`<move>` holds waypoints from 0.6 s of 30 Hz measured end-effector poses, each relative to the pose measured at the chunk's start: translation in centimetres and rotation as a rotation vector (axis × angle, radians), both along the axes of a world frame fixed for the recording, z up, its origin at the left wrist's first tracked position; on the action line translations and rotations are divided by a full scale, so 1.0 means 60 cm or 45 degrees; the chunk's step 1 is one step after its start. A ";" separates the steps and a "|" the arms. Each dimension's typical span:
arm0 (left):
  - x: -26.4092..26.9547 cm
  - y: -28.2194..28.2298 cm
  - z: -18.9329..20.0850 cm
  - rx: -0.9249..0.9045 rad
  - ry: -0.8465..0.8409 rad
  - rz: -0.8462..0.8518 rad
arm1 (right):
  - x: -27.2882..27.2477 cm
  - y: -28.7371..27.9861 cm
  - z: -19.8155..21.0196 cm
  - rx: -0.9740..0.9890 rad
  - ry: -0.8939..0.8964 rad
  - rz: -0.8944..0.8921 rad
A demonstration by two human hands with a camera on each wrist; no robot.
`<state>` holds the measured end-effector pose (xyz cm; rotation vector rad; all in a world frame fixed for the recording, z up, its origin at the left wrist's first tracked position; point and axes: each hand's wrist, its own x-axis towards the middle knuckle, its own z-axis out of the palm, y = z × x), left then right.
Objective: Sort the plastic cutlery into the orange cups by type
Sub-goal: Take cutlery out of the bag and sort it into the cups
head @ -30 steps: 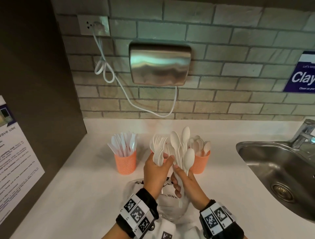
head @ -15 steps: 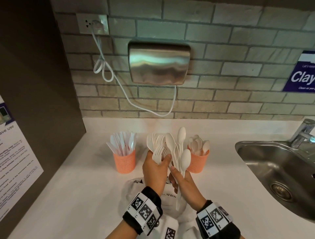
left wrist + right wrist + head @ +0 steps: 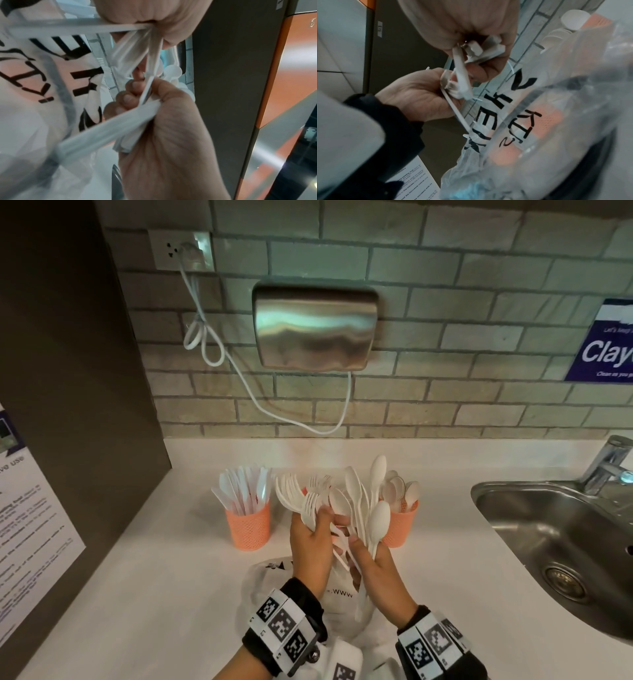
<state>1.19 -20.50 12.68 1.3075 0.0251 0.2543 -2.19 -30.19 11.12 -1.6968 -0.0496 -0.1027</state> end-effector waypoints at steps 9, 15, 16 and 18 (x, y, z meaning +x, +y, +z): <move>0.030 0.015 0.026 0.148 0.114 -0.356 | -0.001 -0.021 -0.004 0.024 -0.008 -0.134; 0.131 0.065 0.113 0.083 0.021 -0.179 | 0.016 -0.060 -0.004 -0.108 -0.050 -0.256; 0.151 0.068 0.123 0.129 -0.017 -0.121 | 0.018 -0.063 -0.004 -0.138 -0.065 -0.264; 0.187 0.070 0.135 0.122 -0.058 -0.063 | 0.018 -0.064 -0.001 -0.170 -0.078 -0.265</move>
